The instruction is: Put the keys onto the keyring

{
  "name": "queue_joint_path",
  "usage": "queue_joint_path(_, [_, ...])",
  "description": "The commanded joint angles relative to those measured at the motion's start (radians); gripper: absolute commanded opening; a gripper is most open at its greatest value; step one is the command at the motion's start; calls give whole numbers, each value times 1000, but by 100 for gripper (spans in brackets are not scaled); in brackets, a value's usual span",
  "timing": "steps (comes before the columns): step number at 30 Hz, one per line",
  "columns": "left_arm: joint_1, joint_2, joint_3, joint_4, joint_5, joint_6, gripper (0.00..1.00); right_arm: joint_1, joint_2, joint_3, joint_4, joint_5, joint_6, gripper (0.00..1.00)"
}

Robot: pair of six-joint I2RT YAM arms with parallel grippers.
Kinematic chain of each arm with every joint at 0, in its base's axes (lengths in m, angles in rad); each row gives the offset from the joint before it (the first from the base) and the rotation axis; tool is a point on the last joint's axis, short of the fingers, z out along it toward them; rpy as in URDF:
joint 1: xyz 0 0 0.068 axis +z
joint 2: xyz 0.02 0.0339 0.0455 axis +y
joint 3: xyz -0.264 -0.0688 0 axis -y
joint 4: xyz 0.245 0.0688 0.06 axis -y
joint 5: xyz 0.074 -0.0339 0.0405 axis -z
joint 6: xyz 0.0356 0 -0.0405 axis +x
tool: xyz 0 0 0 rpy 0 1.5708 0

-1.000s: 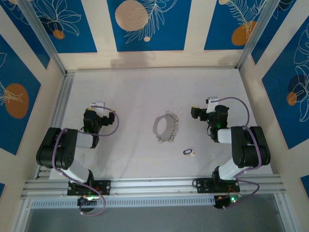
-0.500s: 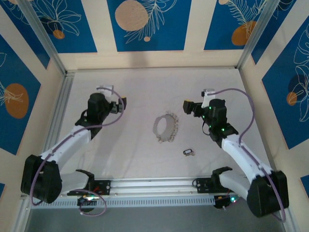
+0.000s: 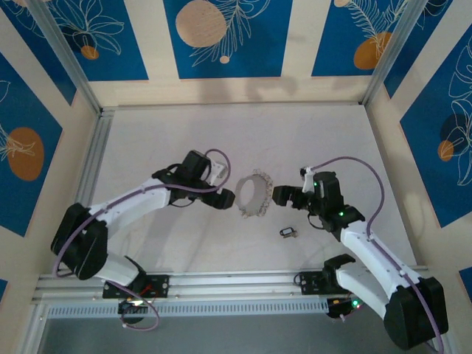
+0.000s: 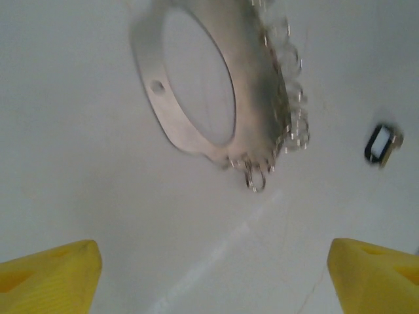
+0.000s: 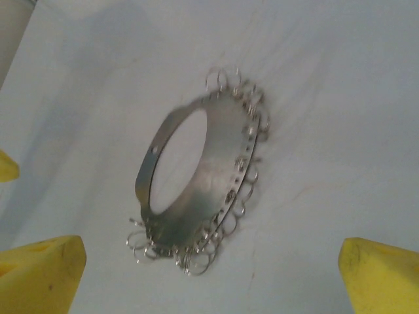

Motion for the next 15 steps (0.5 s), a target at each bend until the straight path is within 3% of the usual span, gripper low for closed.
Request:
queue_joint_path(1, [-37, 67, 58, -75, 47, 61, 84, 6, 23, -42, 110, -114, 67, 99])
queue_joint_path(9, [-43, 253, 147, -32, 69, 112, 56, 6, 54, -31, 128, -172, 26, 100])
queue_joint_path(15, [-51, 337, 208, -14, 50, 144, 45, 2, 38, -45, 130, -170, 59, 99])
